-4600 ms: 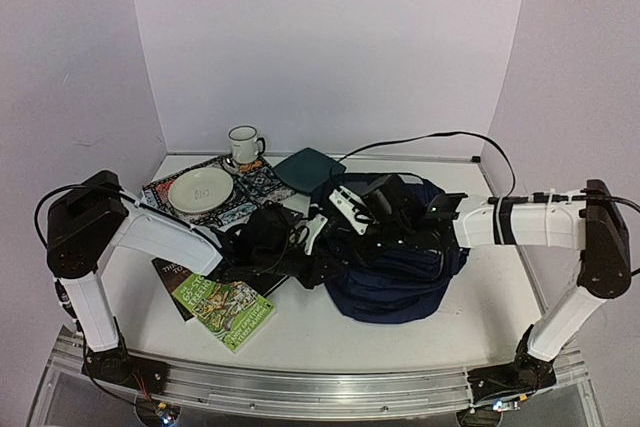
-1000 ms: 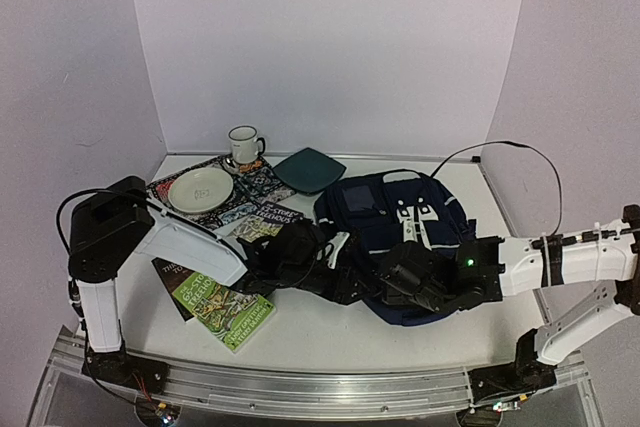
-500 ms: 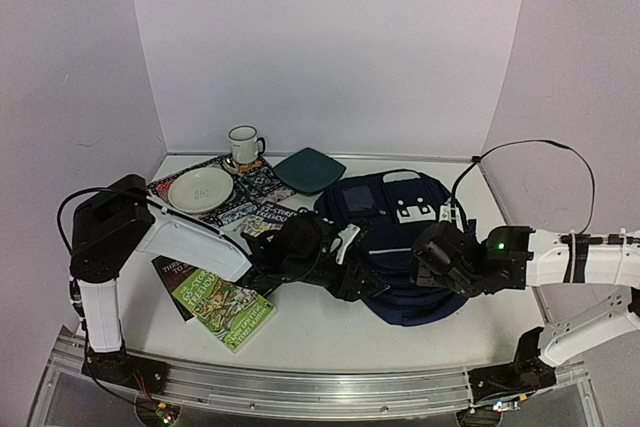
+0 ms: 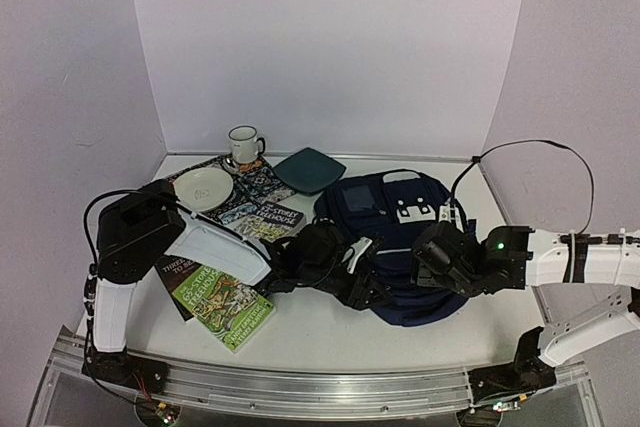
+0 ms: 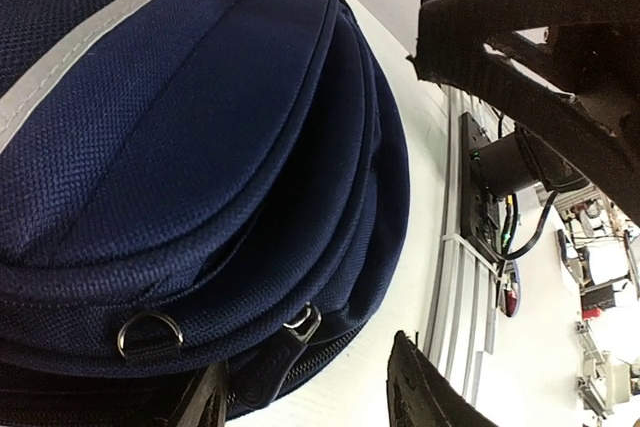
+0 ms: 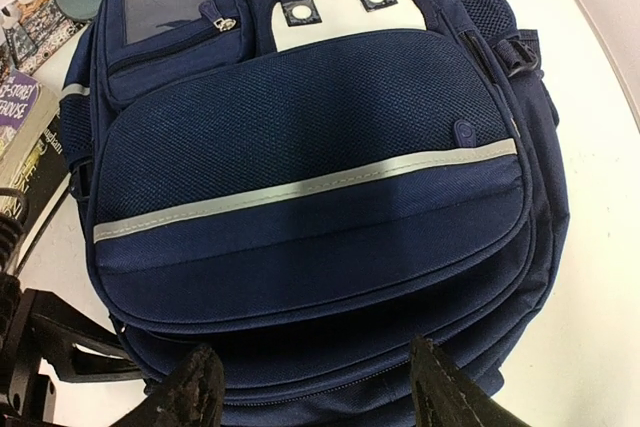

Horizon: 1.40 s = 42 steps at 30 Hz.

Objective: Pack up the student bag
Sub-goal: Adjust the student bag at the center of the board.

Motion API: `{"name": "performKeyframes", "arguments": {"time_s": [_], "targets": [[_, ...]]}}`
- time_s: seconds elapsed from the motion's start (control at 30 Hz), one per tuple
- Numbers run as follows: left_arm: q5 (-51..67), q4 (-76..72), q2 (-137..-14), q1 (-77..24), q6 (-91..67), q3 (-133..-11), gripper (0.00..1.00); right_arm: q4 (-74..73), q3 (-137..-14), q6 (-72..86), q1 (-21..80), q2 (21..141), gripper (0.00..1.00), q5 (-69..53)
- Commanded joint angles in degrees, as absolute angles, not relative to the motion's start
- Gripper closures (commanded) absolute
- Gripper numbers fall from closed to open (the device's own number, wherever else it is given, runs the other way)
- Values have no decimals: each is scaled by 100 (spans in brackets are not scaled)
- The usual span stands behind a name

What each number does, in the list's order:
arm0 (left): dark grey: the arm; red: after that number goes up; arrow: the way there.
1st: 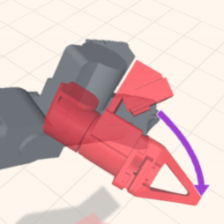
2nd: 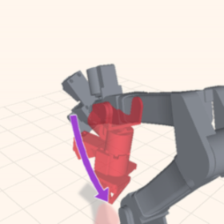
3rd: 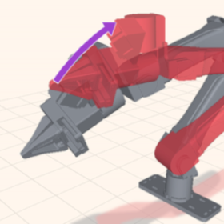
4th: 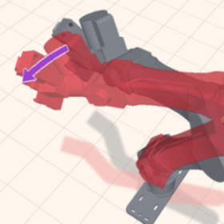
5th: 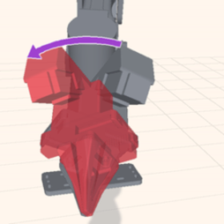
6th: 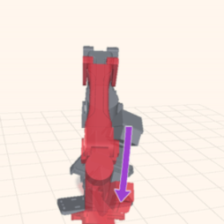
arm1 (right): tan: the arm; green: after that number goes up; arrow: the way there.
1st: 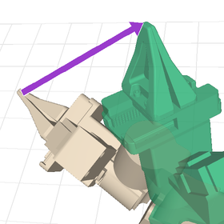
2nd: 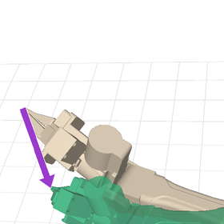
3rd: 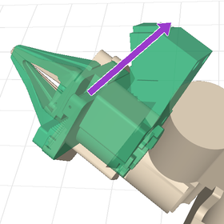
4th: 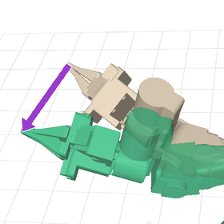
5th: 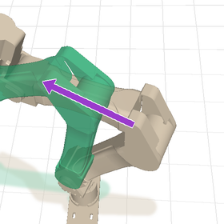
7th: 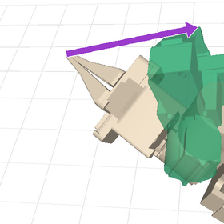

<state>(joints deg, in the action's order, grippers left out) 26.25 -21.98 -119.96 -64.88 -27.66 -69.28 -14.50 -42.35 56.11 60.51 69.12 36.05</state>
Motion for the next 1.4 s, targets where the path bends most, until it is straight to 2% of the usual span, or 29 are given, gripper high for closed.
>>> {"name": "performKeyframes", "arguments": {"time_s": [0.0, 0.13, 0.33, 0.7, 0.97, 1.17, 1.37], "targets": [[3508, -2285, -12010, -6527, -3120, -7329, 47, -1561, -4210, 5501, 6031, 6946, 36, 3725], [4060, -2286, -11786, -6655, -3274, -7590, 48, -1522, -4233, 5375, 6030, 6878, 37, 3677], [4119, -2286, -11585, -6749, -3290, -7556, 48, -1512, -4275, 5222, 6031, 6838, 38, 3506], [2533, -2292, -10519, -6627, -3688, -5944, 47, -1602, -4518, 4996, 6042, 7172, 49, 2127], [2049, -2289, -10518, -6427, -4194, -5599, 47, -1608, -4667, 5220, 6115, 7391, 50, 1208], [1928, -2286, -10693, -6374, -4357, -5671, 47, -1592, -4705, 5527, 6280, 7616, 52, 1168], [1876, -2285, -10821, -6372, -4341, -5785, 48, -1299, -4738, 6018, 6546, 7841, 56, 1620]]}}
